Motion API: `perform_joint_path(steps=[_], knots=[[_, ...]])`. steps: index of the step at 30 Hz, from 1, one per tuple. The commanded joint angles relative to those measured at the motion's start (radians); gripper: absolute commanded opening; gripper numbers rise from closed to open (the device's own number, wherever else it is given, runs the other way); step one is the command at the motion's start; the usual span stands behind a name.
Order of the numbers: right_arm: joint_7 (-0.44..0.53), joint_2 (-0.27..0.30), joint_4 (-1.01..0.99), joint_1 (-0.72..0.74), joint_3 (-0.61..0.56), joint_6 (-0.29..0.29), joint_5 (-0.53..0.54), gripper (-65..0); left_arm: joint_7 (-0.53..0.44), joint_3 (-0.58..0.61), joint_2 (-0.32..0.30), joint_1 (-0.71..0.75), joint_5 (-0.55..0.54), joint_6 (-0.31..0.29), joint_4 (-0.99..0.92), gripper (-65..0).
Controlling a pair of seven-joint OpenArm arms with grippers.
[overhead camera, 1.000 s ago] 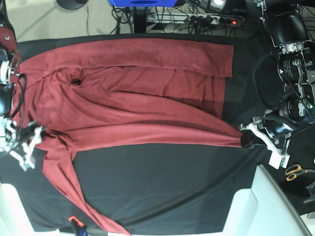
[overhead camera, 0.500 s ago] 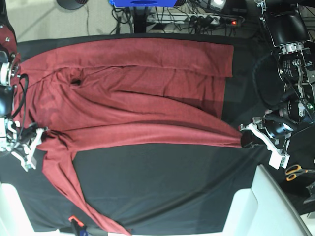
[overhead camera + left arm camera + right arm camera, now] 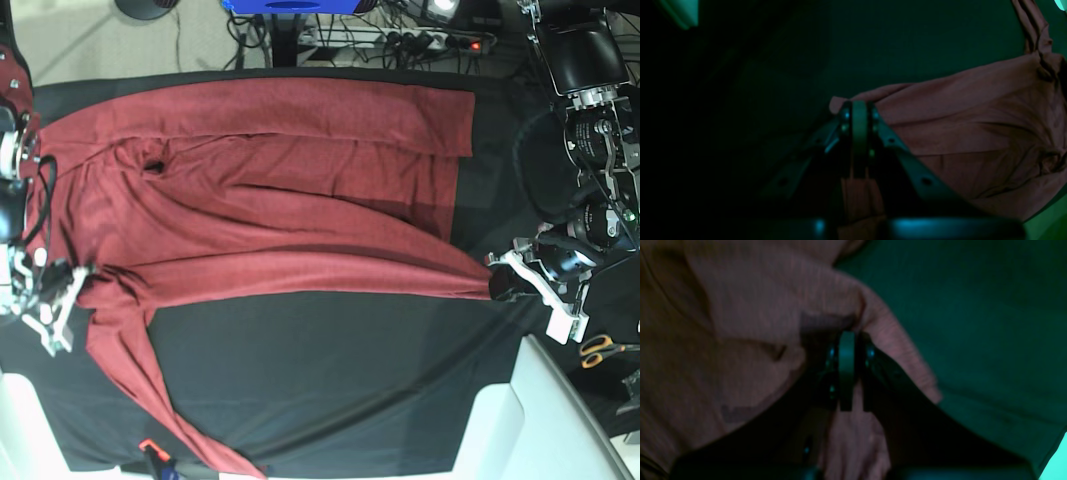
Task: Fold the T-shirt properly
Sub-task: 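Grasp the sleeve near the right gripper and pull it outward, then release the sleeve and lift the right gripper toward the collar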
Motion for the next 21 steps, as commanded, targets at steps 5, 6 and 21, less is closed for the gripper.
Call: perform_joint_path(steps=[5,6,21], knots=[[0.017,0.020,0.015,0.059,0.004,-0.001,0.008,-65.0,-0.022,-0.005,-0.013,-0.017,-0.011,-0.004,0.014,-65.0],[0.017,0.021,0.015,0.067,0.004,-0.001,0.008,-65.0,-0.022,-0.005,-0.013,-0.017,-0.011,-0.004,0.014,-65.0],[0.013,0.035,0.109,0.047,0.006,-0.060,0.006,-65.0,0.036,-0.007,-0.013,-0.063,-0.015,-0.004,0.039,-65.0]])
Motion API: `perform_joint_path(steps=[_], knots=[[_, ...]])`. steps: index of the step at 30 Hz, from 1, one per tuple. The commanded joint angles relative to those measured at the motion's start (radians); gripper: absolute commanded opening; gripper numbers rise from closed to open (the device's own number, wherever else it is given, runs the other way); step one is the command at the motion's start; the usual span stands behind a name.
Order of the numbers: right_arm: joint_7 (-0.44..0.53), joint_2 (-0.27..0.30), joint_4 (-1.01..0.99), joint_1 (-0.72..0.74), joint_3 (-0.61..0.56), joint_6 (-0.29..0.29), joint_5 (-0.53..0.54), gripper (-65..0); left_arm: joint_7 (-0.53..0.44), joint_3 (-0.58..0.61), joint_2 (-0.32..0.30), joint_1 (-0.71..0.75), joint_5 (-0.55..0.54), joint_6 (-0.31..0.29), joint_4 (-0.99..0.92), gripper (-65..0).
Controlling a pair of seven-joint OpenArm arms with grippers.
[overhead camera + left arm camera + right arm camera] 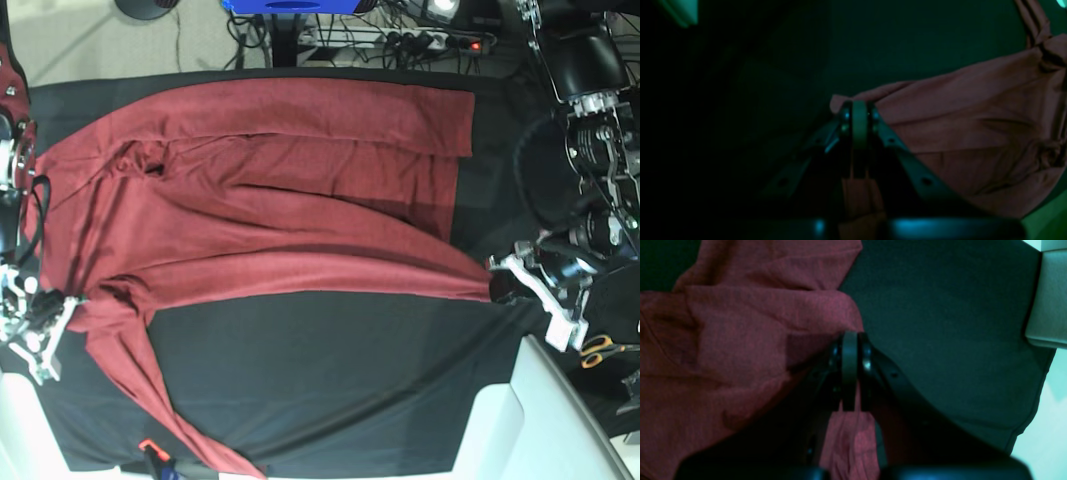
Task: Fold the T-shirt properly
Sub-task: 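Release the sleeve and lift the right gripper toward the collar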
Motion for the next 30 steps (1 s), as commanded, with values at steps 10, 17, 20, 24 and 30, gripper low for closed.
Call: perform_joint_path(steps=[10,17,20,24,30], knots=[[-0.062,0.004,0.017,-0.005,0.007,0.000,0.008,-44.4,-0.021,-0.004,0.005,-0.021,-0.016,-0.005,0.042,-65.0],[-0.071,-0.006,0.023,0.004,0.089,-0.005,0.059,-32.0,-0.021,-0.005,0.005,-0.001,-0.016,-0.005,0.047,-65.0],[-0.042,-0.009,0.017,0.029,0.084,-0.006,0.030,-31.7,-0.023,-0.005,0.003,0.004,-0.014,-0.005,0.047,-65.0],[0.087,-0.012,-0.021,0.033,0.086,-0.057,0.005,-31.5,-0.024,-0.007,0.005,0.014,-0.014,-0.005,0.047,-65.0],[0.318,-0.001,-0.377,0.124,0.083,-0.167,0.003,-31.5,-0.026,-0.059,0.006,0.037,-0.014,-0.009,0.047,-65.0]])
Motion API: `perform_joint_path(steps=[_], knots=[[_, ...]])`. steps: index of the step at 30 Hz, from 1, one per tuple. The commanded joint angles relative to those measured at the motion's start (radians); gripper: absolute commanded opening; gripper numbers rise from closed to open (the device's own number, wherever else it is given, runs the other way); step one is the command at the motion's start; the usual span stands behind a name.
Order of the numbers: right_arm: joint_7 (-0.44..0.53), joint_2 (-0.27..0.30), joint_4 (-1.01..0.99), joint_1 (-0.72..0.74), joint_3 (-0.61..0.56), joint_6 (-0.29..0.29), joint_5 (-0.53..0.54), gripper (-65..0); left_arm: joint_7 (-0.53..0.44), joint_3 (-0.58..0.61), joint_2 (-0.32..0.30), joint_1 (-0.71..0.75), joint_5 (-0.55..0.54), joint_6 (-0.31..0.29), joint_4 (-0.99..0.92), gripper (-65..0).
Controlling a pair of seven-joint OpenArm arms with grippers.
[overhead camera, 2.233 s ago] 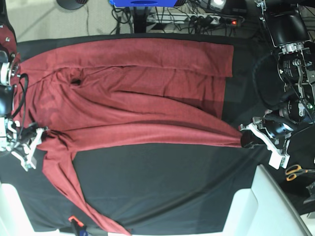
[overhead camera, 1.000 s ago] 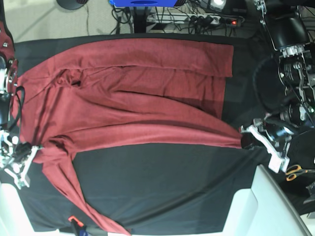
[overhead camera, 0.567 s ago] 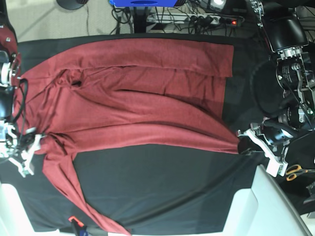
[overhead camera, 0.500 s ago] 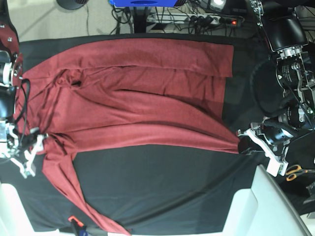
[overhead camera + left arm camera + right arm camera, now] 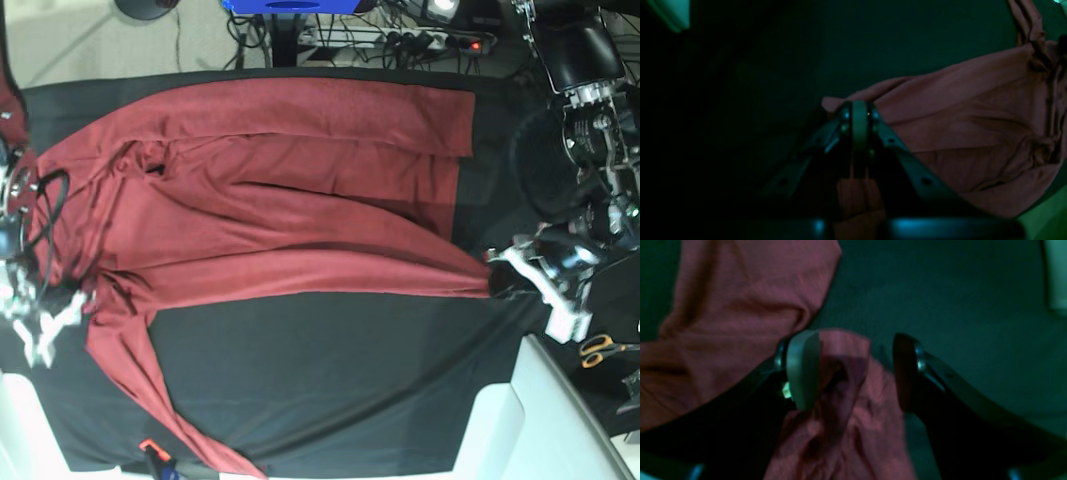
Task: Fold the T-shirt properly
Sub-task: 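Release the sleeve and lift the right gripper toward the collar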
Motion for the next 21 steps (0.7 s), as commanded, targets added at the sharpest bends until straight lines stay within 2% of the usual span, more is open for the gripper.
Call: perform_joint_path(steps=[1,9,10,11,13,15,21], knots=[[0.047,0.014,-0.008,0.032,-0.001,0.001,0.007,-31.5,-0.018,-0.015,-0.016,-0.011,-0.012,-0.004,0.017,-65.0],[0.065,0.012,-0.006,0.033,-0.001,0.001,0.007,-32.4,-0.018,-0.023,-0.023,-0.008,-0.009,-0.006,0.009,-65.0],[0.064,0.014,-0.006,0.033,-0.001,0.001,0.007,-34.4,-0.018,-0.023,-0.023,-0.008,-0.009,-0.006,0.009,-65.0],[0.064,0.014,-0.006,0.033,-0.001,0.001,0.007,-39.0,-0.018,-0.023,-0.023,-0.008,-0.009,-0.006,0.009,-65.0],[0.064,0.015,-0.006,0.033,-0.001,0.001,0.007,-54.9,-0.018,-0.018,-0.021,-0.010,-0.009,-0.006,0.009,-65.0],[0.064,0.017,-0.006,0.033,-0.001,0.001,0.007,-64.7,-0.018,-0.017,-0.019,-0.013,-0.009,-0.004,0.009,-65.0],[0.062,0.020,0.031,0.035,-0.003,0.001,0.007,-64.7,-0.018,-0.020,-0.019,-0.017,-0.009,-0.004,0.009,-65.0]])
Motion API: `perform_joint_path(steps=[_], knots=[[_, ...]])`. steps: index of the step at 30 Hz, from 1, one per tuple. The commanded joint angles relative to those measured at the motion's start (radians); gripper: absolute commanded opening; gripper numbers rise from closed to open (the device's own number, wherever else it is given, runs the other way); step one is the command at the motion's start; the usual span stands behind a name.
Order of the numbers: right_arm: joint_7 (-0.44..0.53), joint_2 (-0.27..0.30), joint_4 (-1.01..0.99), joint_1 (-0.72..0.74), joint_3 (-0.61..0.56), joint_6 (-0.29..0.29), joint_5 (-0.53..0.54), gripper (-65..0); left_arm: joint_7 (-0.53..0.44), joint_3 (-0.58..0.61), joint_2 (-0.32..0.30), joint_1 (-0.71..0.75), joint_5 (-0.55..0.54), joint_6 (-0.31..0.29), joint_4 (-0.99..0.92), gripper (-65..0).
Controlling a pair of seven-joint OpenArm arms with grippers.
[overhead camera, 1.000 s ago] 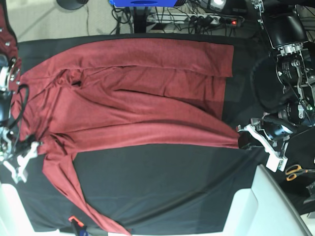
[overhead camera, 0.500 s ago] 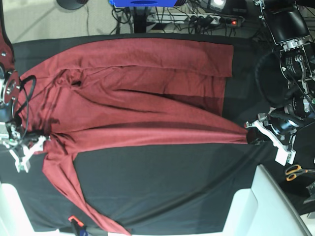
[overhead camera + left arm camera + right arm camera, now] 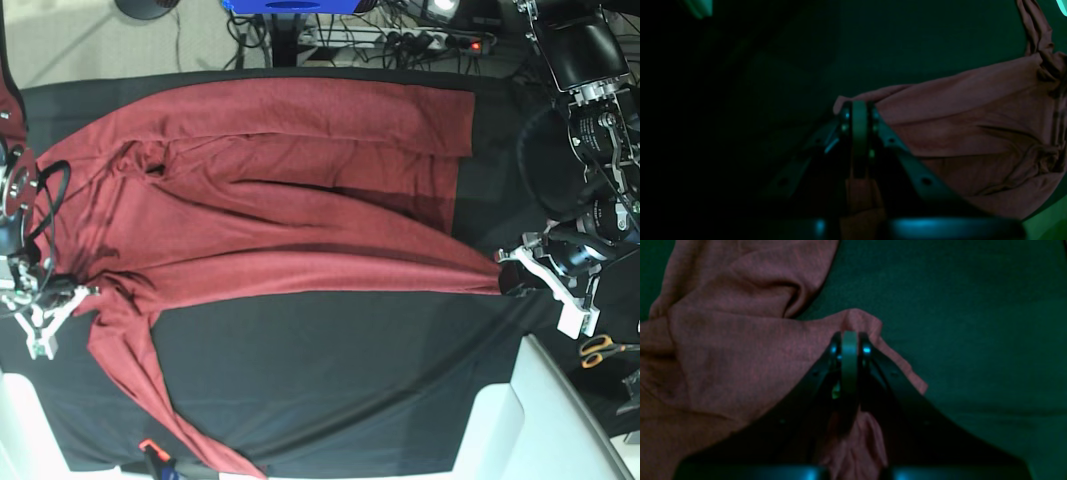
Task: Fold the T-shirt properly
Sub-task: 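Release the sleeve and lift the right gripper toward the collar, then grasp the shirt's shoulder corner with the right gripper and tug outward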
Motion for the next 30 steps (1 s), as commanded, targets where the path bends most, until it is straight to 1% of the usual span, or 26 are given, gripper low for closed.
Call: perform_joint_path(steps=[1,11,15,17,18,20,21,22,23,25,27,28,30], knots=[[0.027,0.018,0.030,0.040,-0.001,-0.003,0.007,-64.7,-0.021,-0.009,-0.014,-0.019,-0.011,-0.004,0.016,-65.0],[0.027,0.018,0.065,0.035,-0.001,0.001,0.007,-64.8,-0.018,-0.012,-0.014,-0.020,-0.015,-0.001,0.027,-65.0],[0.015,0.018,0.056,0.026,0.001,0.001,0.007,-62.9,-0.018,-0.013,-0.016,-0.020,-0.015,-0.001,0.027,-65.0],[-0.014,0.017,0.072,0.004,0.001,0.001,0.007,-56.0,-0.018,-0.012,-0.011,-0.020,-0.015,-0.001,0.027,-65.0],[-0.029,0.017,0.085,-0.003,0.004,0.004,0.007,-50.9,-0.018,-0.010,-0.011,-0.020,-0.015,-0.001,0.027,-65.0],[-0.098,0.018,0.138,-0.026,0.019,0.005,0.026,-40.7,-0.020,-0.006,-0.011,-0.020,-0.015,-0.001,0.024,-65.0],[-0.134,0.020,0.182,-0.045,0.051,0.005,0.063,-38.3,-0.020,-0.006,-0.011,-0.020,-0.014,-0.001,0.021,-65.0],[-0.169,0.029,0.240,-0.072,0.113,0.005,0.125,-38.0,-0.020,-0.006,-0.011,-0.020,-0.011,-0.001,0.019,-65.0],[-0.213,0.046,0.303,-0.108,0.200,0.007,0.201,-38.0,-0.021,-0.006,-0.011,-0.020,-0.011,-0.001,0.018,-65.0],[-0.353,0.061,0.452,-0.200,0.386,0.007,0.363,-38.0,-0.021,-0.006,-0.011,-0.020,-0.011,-0.001,0.018,-65.0],[-0.454,0.055,0.599,-0.275,0.467,0.007,0.457,-38.0,-0.021,-0.009,-0.011,-0.019,-0.011,-0.001,0.018,-65.0],[-0.484,0.037,0.675,-0.327,0.496,0.007,0.504,-38.0,-0.021,-0.006,-0.011,-0.017,-0.011,-0.001,0.018,-65.0],[-0.494,-0.005,0.826,-0.422,0.562,-0.003,0.587,-37.2,-0.021,-0.004,-0.011,-0.016,-0.011,-0.001,0.018,-65.0]])
